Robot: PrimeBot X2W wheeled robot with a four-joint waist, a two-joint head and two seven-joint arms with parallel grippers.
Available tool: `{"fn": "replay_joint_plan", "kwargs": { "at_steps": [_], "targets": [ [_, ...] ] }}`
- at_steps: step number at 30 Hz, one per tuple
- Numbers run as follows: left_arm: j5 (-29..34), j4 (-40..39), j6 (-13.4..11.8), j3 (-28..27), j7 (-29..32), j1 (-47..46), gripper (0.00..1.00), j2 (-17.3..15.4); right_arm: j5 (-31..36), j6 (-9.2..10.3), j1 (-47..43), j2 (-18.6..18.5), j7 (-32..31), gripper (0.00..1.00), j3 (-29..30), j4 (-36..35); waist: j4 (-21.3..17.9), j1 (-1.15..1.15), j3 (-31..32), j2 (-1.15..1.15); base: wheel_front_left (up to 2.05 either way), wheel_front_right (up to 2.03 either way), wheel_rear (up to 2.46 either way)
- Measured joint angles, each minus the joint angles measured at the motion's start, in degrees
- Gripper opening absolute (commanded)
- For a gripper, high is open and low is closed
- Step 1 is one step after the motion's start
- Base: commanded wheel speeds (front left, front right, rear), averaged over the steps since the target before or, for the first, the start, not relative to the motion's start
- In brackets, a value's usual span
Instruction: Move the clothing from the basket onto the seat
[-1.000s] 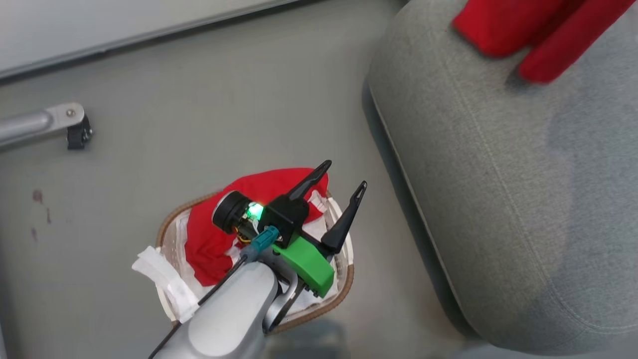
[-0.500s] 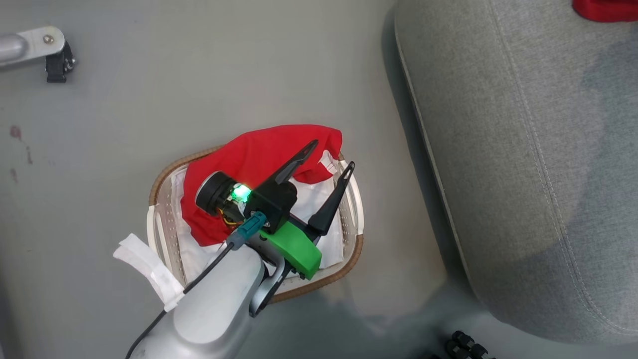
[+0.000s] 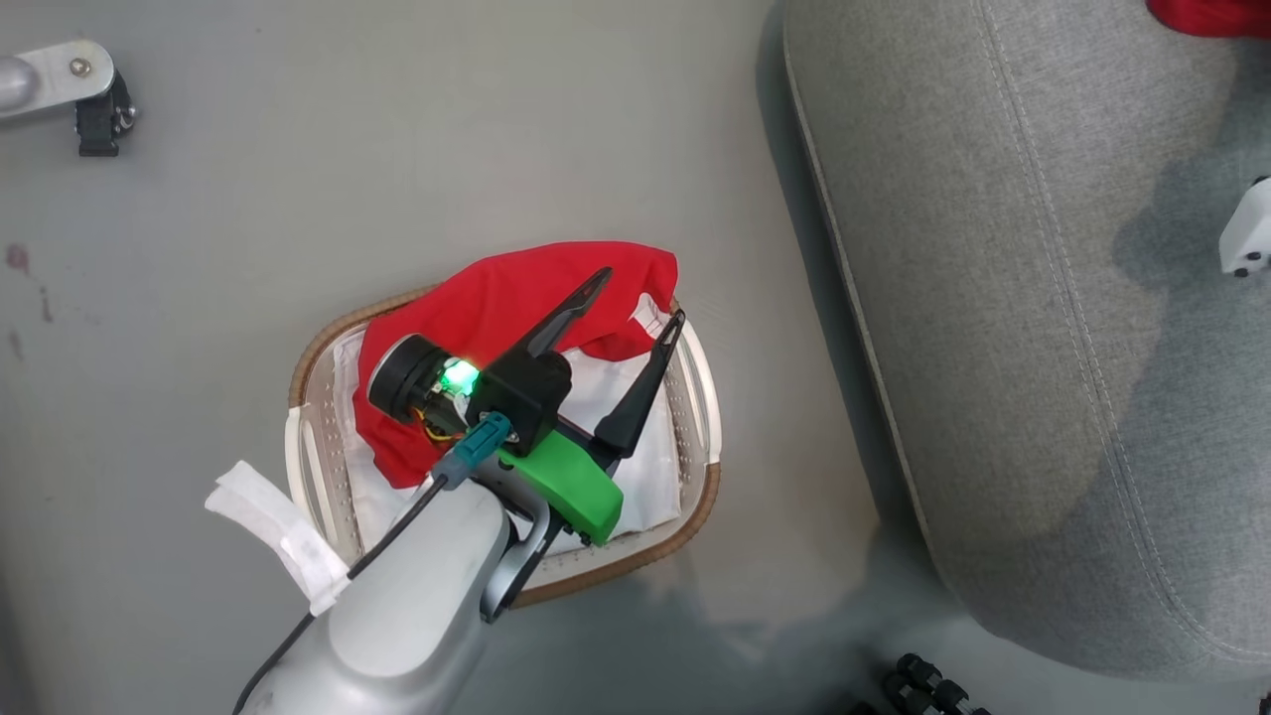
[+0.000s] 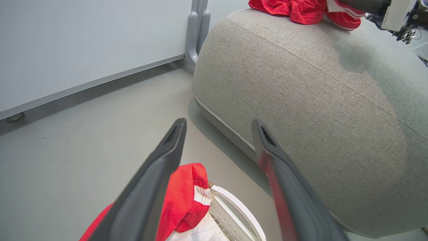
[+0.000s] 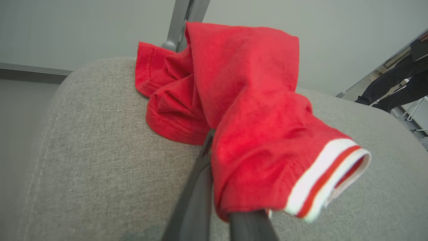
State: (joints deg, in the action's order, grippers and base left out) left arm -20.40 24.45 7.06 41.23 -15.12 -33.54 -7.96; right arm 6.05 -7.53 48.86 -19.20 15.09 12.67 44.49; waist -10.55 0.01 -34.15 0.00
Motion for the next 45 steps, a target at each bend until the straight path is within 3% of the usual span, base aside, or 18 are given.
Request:
{"fn": "replay_joint_plan", "kwargs": {
  "at_steps": [1,2,20,30,38,45],
  "targets": [
    [-0.1,0.1,0.0,-0.1,0.0,0.0,1.00,-0.1,0.0,0.00,-0.5,0.3,0.0,0.51,0.0,-0.4,-0.1,0.00,0.2,0.00,0.00,0.00,0.00],
    [-0.1,0.1,0.0,-0.2,0.0,0.0,1.00,-0.1,-0.1,0.00,-1.1,0.6,0.0,1.00,0.1,-0.8,-0.1,0.00,0.5,0.00,0.00,0.00,0.00],
    [-1.5,0.2,-0.1,-5.7,0.0,4.8,1.00,0.6,-1.2,0.00,-12.7,2.9,0.0,1.00,-2.3,-5.1,-0.7,-0.01,9.4,0.00,0.00,0.00,0.00],
    [-1.8,-0.7,-0.1,-14.8,0.0,10.6,1.00,1.9,-3.3,0.01,-14.8,2.2,0.0,1.00,-5.5,-10.0,0.7,-0.01,17.8,0.00,0.00,0.00,0.00],
    [-0.9,-1.5,-0.5,-22.6,0.0,16.7,1.00,3.0,-6.3,0.01,-17.7,4.4,0.0,1.00,-8.2,-13.2,3.0,-0.01,24.2,0.00,0.00,0.00,0.00],
    [0.4,-2.1,-1.2,-28.8,0.0,22.4,1.00,3.6,-7.6,0.01,-22.9,8.7,0.0,1.00,-9.4,-16.3,5.8,-0.01,28.4,0.00,0.00,0.00,0.00]
  ]
}}
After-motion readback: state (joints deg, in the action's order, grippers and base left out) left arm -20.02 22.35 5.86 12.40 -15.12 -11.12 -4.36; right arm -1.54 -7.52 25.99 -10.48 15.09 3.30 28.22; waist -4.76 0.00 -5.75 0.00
